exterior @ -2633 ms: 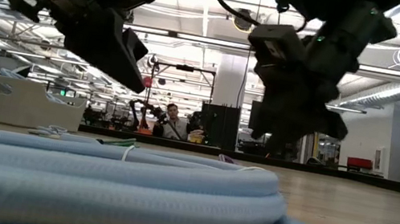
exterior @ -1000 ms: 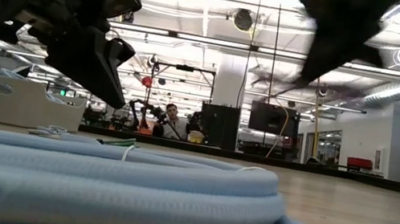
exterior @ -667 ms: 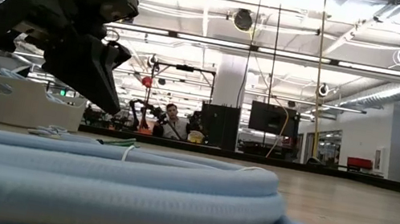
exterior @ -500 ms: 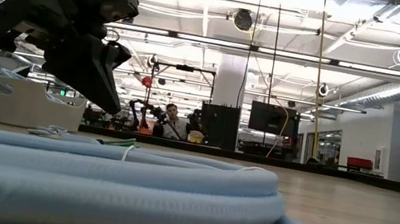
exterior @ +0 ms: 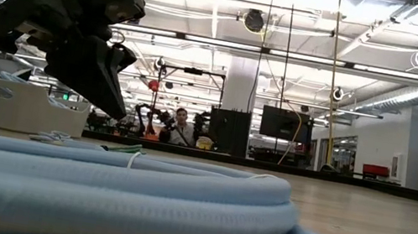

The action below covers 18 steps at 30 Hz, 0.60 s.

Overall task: Pick & Place USB Port
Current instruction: Put the gray USB cable into the blue basket

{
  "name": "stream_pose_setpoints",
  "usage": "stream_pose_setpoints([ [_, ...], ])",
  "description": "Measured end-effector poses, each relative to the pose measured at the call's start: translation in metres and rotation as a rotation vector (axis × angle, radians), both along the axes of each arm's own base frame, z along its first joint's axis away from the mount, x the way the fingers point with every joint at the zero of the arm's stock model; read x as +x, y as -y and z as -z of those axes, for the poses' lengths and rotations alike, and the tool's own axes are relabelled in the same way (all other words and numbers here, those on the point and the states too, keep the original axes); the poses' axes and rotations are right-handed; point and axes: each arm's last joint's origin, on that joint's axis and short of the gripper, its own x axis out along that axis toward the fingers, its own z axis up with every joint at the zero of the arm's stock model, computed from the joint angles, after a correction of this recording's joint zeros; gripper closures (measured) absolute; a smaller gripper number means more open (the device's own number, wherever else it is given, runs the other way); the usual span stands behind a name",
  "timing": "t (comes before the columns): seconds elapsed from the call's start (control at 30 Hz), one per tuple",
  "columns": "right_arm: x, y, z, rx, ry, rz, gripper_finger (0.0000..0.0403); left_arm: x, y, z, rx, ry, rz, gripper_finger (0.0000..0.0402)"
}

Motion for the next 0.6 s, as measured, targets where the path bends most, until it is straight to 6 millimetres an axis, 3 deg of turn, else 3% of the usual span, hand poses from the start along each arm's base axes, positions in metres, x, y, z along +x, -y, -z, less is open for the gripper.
stream_pose_setpoints([
  [0.3, 0.003, -0.009, 0.012, -0.007, -0.019, -0.007, 0.0403, 0.0, 0.0, 0.0, 0.001, 0.0, 0.001, 0.0398],
  [0.6, -0.003, -0.01, 0.011, -0.001, -0.071, -0.004, 0.0391, 0.0, 0.0, 0.0, -0.001, 0.0, -0.001, 0.0395],
])
